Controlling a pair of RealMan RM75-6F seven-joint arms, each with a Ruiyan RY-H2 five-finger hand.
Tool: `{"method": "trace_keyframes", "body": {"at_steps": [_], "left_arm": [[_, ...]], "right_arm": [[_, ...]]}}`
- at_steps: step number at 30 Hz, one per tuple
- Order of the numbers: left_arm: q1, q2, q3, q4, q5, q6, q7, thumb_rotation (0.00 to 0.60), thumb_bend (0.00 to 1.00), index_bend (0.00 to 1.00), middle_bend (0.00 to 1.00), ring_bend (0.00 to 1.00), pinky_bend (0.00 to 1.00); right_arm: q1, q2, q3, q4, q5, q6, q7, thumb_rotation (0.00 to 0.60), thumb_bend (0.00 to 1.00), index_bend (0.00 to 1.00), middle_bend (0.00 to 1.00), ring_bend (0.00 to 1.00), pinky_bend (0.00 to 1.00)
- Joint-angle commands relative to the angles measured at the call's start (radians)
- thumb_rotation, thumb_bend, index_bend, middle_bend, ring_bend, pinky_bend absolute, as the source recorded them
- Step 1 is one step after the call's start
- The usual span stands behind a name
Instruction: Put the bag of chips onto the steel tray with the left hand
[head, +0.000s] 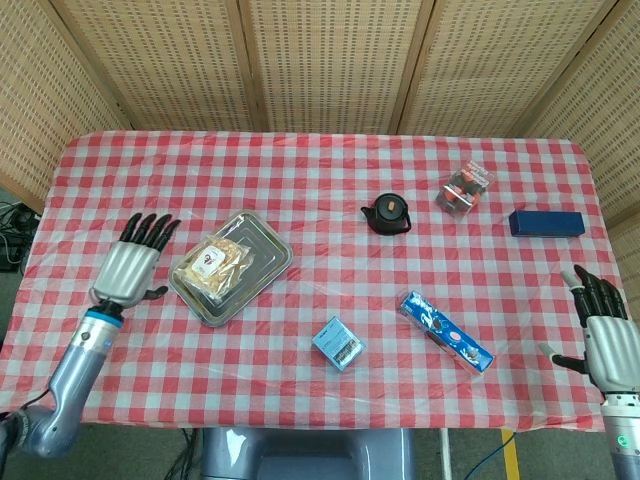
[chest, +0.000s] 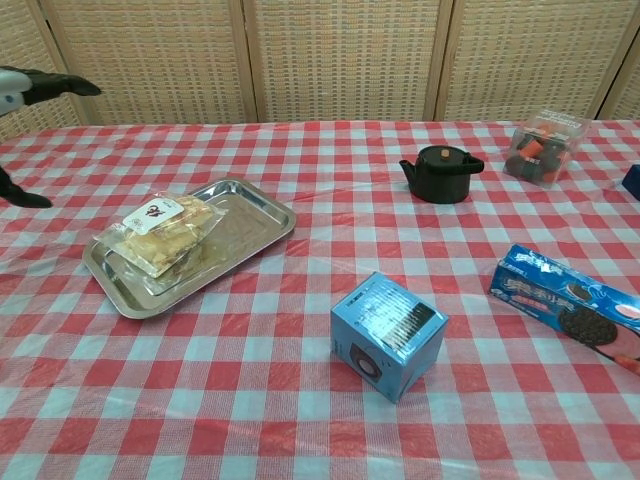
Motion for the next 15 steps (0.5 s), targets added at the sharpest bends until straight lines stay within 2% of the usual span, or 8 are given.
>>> {"method": "trace_keyframes", "body": {"at_steps": [1,7,9,15], "left_arm": [[0.113,0.022,0.056,-0.033,0.064,0.125,-0.018,0.6,0.1,0.0,0.0,0.0,0.0],[0.222,0.033,0.113,-0.058,0.095,0.212,0.0,0.6,0.07,0.0,0.0,0.0,0.0],[0.287,0.036,0.141,-0.061,0.122,0.276,-0.034,0.6,0.07,0.0,0.0,0.0,0.0],[0.341,0.03,0.152,-0.024,0.177,0.317,-0.066,0.6,0.07,0.0,0.0,0.0,0.0]], "right_arm": [[0.0,-0.003,-0.002,0.001,-0.003,0.001,-0.008,0.6,0.07,0.0,0.0,0.0,0.0],[0.004,-0.013,-0.008,0.004,-0.011,-0.003,-0.035,0.6,0.07,0.0,0.0,0.0,0.0],[0.006,-0.019,-0.011,0.006,-0.02,0.0,-0.048,0.6,0.07,0.0,0.0,0.0,0.0],[0.009,-0.03,-0.012,0.01,-0.026,0.001,-0.06,0.6,0.07,0.0,0.0,0.0,0.0]]}}
